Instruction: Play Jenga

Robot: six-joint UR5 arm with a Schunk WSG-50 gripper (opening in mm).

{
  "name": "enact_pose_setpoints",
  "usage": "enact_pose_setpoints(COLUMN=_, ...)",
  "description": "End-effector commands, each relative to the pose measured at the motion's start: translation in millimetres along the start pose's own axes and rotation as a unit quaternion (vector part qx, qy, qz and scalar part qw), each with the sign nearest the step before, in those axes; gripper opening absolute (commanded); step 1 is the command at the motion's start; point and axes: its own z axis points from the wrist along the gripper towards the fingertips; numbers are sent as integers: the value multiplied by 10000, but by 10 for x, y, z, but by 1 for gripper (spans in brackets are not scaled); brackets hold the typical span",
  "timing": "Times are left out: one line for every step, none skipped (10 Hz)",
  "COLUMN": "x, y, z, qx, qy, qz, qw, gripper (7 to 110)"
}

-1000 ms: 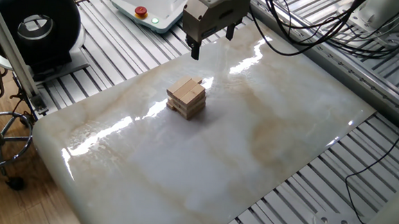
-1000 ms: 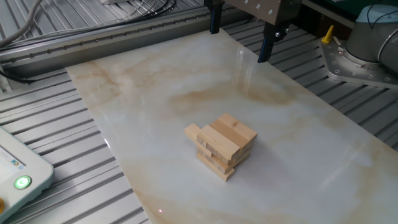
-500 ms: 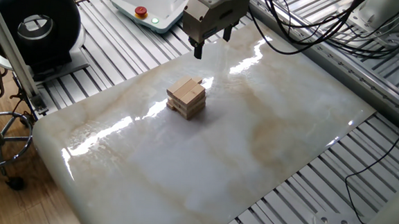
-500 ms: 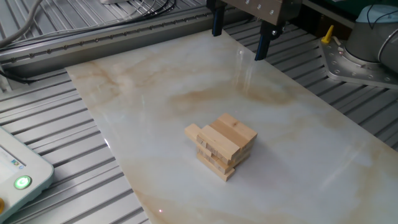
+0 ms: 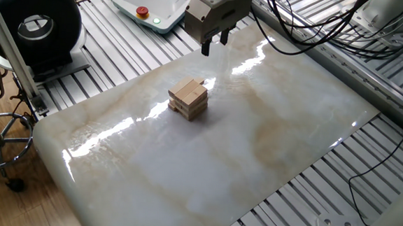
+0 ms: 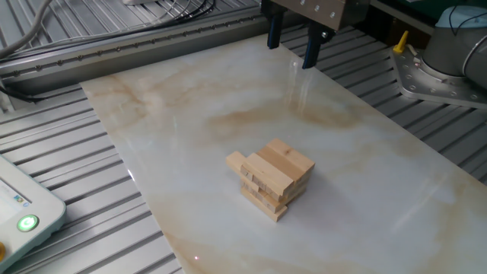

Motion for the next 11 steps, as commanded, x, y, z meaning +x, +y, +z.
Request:
enact_pose_setpoints(x=-12, y=18, z=-16, qx=-58, qy=-18, qz=-15, qw=10000, gripper=7)
enact_pose_setpoints(x=-13, y=17, z=-17, qx=-57, qy=-18, qz=-30, qw=10000, gripper=7)
enact_pose_setpoints(x=-13, y=13, z=-16, qx=-50, qy=-18, qz=-53, qw=10000, gripper=7)
enact_pose_setpoints(x=-14, y=12, z=-16, qx=-50, qy=-17, qz=-68, qw=10000, gripper=7)
enact_pose_setpoints(x=-14, y=11, z=-15, qx=-50, qy=-17, qz=-91, qw=9999, gripper=7)
enact_pose_setpoints(x=-14, y=10, z=-14, qx=-50, qy=-17, qz=-99, qw=9999, gripper=7)
enact_pose_setpoints(x=-14, y=10, z=-14, qx=-50, qy=-17, qz=-99, qw=9999, gripper=7)
enact_pose_setpoints(x=-14, y=10, z=-14, qx=-50, qy=-17, qz=-122, qw=9999, gripper=7)
enact_pose_setpoints(x=-17, y=1, z=-13, qx=-33, qy=-23, qz=-160, qw=9999, gripper=7)
enact_pose_setpoints(x=-28, y=-9, z=-13, qx=-15, qy=-44, qz=-214, qw=9998, gripper=7)
enact_pose_setpoints(x=-40, y=-5, z=-17, qx=-28, qy=-60, qz=-276, qw=9996, gripper=7)
